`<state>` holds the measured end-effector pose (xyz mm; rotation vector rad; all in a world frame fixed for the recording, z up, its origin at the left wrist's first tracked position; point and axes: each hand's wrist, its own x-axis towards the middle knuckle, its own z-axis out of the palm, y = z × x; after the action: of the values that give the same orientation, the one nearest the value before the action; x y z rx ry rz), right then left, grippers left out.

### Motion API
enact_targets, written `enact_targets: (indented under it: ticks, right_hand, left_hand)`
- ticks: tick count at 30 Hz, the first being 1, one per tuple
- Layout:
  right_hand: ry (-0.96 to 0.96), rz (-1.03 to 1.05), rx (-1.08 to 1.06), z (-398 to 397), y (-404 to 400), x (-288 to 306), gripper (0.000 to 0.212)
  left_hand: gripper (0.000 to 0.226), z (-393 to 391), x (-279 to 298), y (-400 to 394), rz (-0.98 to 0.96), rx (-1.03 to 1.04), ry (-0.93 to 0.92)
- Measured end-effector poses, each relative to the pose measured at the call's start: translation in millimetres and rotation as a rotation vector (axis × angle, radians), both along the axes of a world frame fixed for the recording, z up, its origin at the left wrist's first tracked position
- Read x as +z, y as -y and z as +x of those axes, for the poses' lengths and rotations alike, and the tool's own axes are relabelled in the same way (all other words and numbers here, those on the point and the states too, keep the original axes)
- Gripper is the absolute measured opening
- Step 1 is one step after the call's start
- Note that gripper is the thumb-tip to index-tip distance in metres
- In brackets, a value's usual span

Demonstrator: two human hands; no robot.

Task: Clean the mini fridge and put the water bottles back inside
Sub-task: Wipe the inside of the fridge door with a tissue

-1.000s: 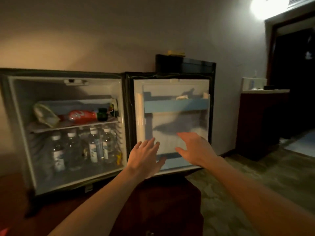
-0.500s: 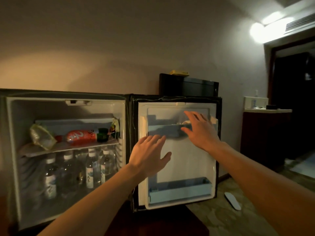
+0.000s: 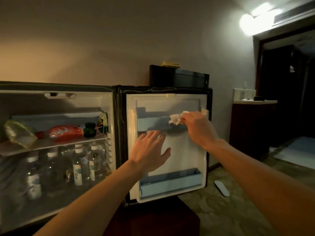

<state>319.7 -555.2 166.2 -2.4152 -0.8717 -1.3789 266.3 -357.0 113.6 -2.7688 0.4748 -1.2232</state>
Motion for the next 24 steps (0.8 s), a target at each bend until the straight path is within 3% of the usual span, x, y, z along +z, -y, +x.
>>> enact_targets:
  ticks: [12, 24]
  right_hand:
    - [-0.116, -0.064, -0.18, -67.3, 99.5, -80.4, 0.017]
    - [-0.463, -0.014, -0.389, -98.0, 223.8, -227.0, 0.021]
  left_hand:
    - [0.053, -22.8, -43.8, 82.6, 0.002, -0.074, -0.153]
    - [0.055, -13.2, -172.6, 216.4, 0.064, -0.266, -0.45]
